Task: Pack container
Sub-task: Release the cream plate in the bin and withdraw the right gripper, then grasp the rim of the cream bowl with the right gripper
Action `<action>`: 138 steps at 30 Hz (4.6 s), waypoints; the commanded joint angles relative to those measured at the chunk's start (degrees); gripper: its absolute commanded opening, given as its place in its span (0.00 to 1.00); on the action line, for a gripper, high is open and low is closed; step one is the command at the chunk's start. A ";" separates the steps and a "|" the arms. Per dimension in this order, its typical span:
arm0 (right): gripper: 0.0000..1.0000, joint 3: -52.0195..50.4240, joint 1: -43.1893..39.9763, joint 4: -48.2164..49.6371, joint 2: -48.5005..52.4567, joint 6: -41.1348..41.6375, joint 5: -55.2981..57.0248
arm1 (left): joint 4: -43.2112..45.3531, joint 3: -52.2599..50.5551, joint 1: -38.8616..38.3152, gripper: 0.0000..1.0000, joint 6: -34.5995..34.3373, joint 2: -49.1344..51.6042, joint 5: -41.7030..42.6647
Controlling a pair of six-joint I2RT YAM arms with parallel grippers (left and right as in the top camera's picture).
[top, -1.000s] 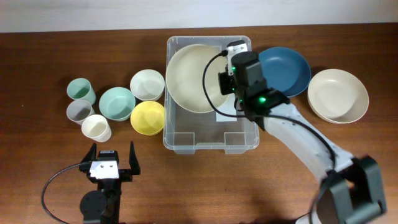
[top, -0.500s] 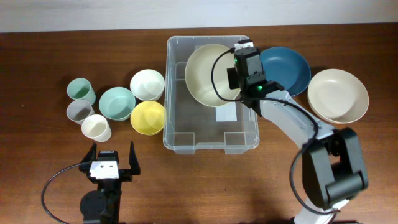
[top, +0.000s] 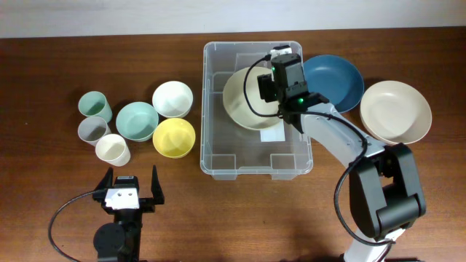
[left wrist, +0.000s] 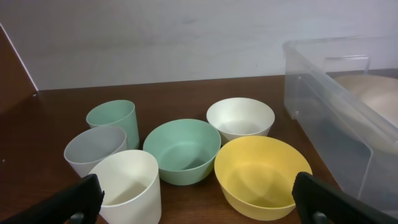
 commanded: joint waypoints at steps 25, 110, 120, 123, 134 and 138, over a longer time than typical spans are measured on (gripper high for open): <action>0.93 26.18 -35.21 -57.53 -17.90 7.45 -4.17 | 0.09 -0.35 -0.28 0.99 1.11 -0.24 0.61; 0.04 0.00 -62.36 -31.32 -24.55 3.69 -20.79 | 0.09 -0.35 -0.26 0.99 1.11 -0.24 0.61; 0.99 -0.02 -62.71 -31.06 -16.65 -0.68 -20.59 | 0.09 -0.35 -0.26 0.99 1.11 -0.24 0.61; 0.99 -0.02 -62.77 -30.67 -12.28 -1.88 -20.57 | 0.09 -0.35 -0.28 0.99 1.11 -0.24 0.61; 0.99 -0.02 -62.77 -29.33 3.02 -3.63 -20.59 | 0.09 -0.35 -0.26 0.99 1.11 -0.24 0.61; 0.99 -0.02 -62.77 -28.70 5.64 -3.61 -20.85 | 0.09 -0.35 -0.28 0.99 1.11 -0.24 0.61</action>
